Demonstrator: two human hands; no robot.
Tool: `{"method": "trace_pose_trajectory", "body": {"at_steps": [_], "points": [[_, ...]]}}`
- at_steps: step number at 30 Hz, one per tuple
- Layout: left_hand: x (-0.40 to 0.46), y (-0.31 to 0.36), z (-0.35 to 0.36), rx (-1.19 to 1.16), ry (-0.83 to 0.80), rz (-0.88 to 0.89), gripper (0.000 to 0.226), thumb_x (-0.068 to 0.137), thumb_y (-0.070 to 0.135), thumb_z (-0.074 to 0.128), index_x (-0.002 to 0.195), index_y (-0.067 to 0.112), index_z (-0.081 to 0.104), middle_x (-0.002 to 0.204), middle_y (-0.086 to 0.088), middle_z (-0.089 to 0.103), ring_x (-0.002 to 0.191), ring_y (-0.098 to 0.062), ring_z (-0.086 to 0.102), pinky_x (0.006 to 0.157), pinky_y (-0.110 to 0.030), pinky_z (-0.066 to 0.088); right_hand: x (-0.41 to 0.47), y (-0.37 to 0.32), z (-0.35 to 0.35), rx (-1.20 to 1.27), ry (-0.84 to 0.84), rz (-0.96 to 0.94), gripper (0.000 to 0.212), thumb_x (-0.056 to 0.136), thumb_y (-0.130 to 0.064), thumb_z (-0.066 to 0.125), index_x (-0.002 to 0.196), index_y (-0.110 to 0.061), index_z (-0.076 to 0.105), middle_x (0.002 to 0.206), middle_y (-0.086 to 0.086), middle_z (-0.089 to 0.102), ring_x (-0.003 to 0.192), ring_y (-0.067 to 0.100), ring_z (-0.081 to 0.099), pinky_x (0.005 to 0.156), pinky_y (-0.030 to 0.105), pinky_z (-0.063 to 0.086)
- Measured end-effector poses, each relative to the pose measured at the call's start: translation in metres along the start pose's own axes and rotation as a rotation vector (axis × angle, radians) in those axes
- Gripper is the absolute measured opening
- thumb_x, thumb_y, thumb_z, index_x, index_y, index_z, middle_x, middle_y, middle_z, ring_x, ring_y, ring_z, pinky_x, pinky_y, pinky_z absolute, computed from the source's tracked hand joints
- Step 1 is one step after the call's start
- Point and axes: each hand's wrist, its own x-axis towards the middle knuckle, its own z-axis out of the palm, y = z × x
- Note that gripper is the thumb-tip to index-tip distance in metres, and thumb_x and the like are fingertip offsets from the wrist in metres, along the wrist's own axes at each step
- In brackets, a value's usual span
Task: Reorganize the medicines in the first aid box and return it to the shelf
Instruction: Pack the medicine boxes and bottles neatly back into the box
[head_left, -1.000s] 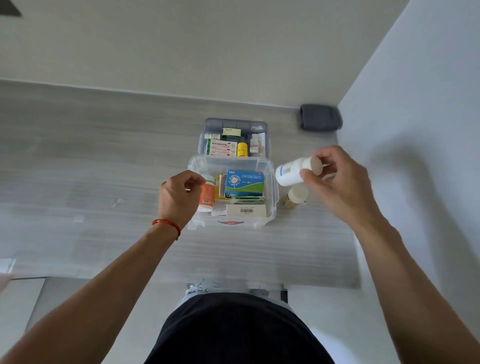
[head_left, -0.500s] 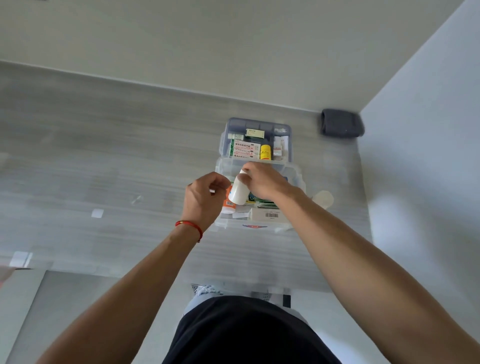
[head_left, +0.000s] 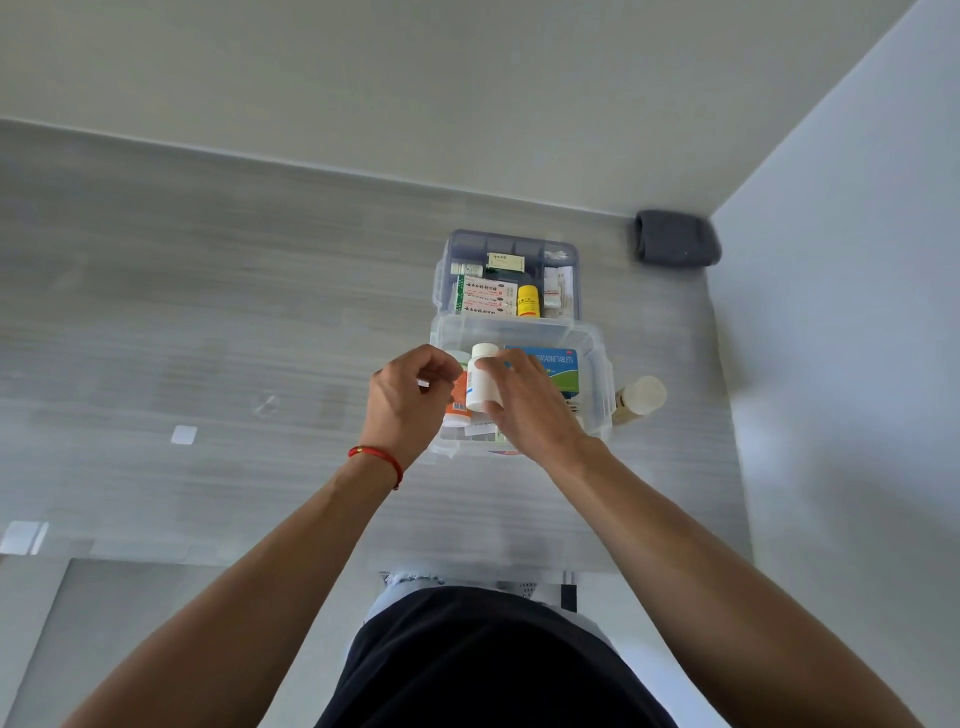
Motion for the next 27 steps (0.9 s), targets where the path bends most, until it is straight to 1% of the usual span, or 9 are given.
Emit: {"method": "trace_pose_trajectory", "body": {"at_steps": [5, 11, 14, 17, 20, 23, 24, 26, 27], "points": [[-0.001, 0.003, 0.001, 0.031, 0.009, 0.012, 0.028, 0.078, -0.007, 0.056, 0.077, 0.015, 0.072, 0.073, 0.009, 0.071, 0.073, -0.013, 0.070, 0.071, -0.040, 0.061, 0.010, -0.003, -0.006, -0.001, -0.011, 0.023, 0.062, 0.090, -0.017, 0.078, 0.144, -0.016, 0.048, 0.142, 0.013, 0.053, 0.126, 0.030, 0.056, 0.102, 0.045, 0.052], [0.003, 0.006, 0.001, 0.025, -0.004, -0.010, 0.029, 0.077, -0.010, 0.053, 0.078, 0.012, 0.072, 0.077, 0.000, 0.072, 0.074, -0.019, 0.071, 0.070, -0.040, 0.063, 0.013, -0.008, -0.008, -0.020, -0.042, 0.006, 0.071, 0.088, -0.024, 0.080, 0.148, -0.017, 0.042, 0.142, 0.016, 0.050, 0.127, 0.031, 0.056, 0.107, 0.045, 0.049], [0.005, 0.007, -0.001, 0.032, -0.028, -0.030, 0.029, 0.078, -0.011, 0.054, 0.081, 0.012, 0.073, 0.081, -0.003, 0.073, 0.074, -0.023, 0.072, 0.066, -0.028, 0.062, 0.015, -0.008, -0.010, -0.057, -0.112, 0.048, 0.078, 0.085, -0.032, 0.082, 0.147, -0.016, 0.038, 0.136, 0.016, 0.050, 0.124, 0.030, 0.055, 0.105, 0.044, 0.051], [0.007, 0.007, -0.002, 0.019, -0.029, -0.062, 0.028, 0.078, -0.010, 0.054, 0.082, 0.011, 0.073, 0.082, -0.005, 0.073, 0.072, -0.023, 0.073, 0.057, -0.012, 0.053, 0.016, -0.007, -0.012, 0.008, -0.225, 0.118, 0.087, 0.074, -0.043, 0.087, 0.141, -0.011, 0.042, 0.132, 0.015, 0.049, 0.122, 0.031, 0.053, 0.103, 0.045, 0.051], [0.006, 0.009, -0.001, 0.132, -0.053, -0.005, 0.029, 0.080, -0.009, 0.053, 0.089, 0.010, 0.073, 0.087, -0.002, 0.073, 0.071, -0.021, 0.072, 0.062, -0.017, 0.052, 0.019, -0.007, -0.016, 0.080, -0.267, 0.164, 0.092, 0.065, -0.056, 0.088, 0.134, -0.011, 0.047, 0.127, 0.011, 0.051, 0.119, 0.030, 0.054, 0.098, 0.043, 0.050], [0.010, 0.013, -0.002, 0.358, -0.217, 0.153, 0.028, 0.086, -0.004, 0.055, 0.107, 0.005, 0.071, 0.103, -0.009, 0.073, 0.084, -0.024, 0.067, 0.080, -0.032, 0.054, 0.014, -0.006, -0.018, 0.186, -0.293, 0.221, 0.098, 0.062, -0.070, 0.084, 0.131, -0.011, 0.049, 0.124, 0.009, 0.051, 0.120, 0.028, 0.051, 0.094, 0.038, 0.045], [0.012, 0.015, 0.000, 0.439, -0.313, 0.171, 0.025, 0.089, 0.002, 0.057, 0.111, 0.004, 0.069, 0.105, -0.012, 0.072, 0.089, -0.027, 0.066, 0.083, -0.036, 0.054, 0.011, -0.006, -0.018, 0.224, -0.272, 0.222, 0.086, 0.064, -0.068, 0.084, 0.124, -0.015, 0.051, 0.119, 0.008, 0.052, 0.119, 0.028, 0.052, 0.090, 0.036, 0.044], [0.016, 0.025, 0.006, 0.617, -0.498, 0.129, 0.023, 0.095, 0.017, 0.057, 0.113, 0.004, 0.064, 0.107, -0.014, 0.069, 0.096, -0.033, 0.064, 0.086, -0.042, 0.052, 0.005, -0.005, -0.017, 0.273, -0.188, 0.182, 0.055, 0.069, -0.058, 0.086, 0.097, -0.029, 0.049, 0.107, 0.006, 0.052, 0.111, 0.030, 0.057, 0.083, 0.033, 0.043], [0.020, 0.030, 0.010, 0.679, -0.575, 0.079, 0.023, 0.096, 0.023, 0.057, 0.110, 0.005, 0.062, 0.106, -0.014, 0.068, 0.096, -0.032, 0.063, 0.084, -0.040, 0.051, 0.003, -0.007, -0.018, 0.272, -0.169, 0.154, 0.053, 0.070, -0.055, 0.087, 0.096, -0.028, 0.049, 0.106, 0.009, 0.053, 0.109, 0.030, 0.058, 0.084, 0.034, 0.046]]}}
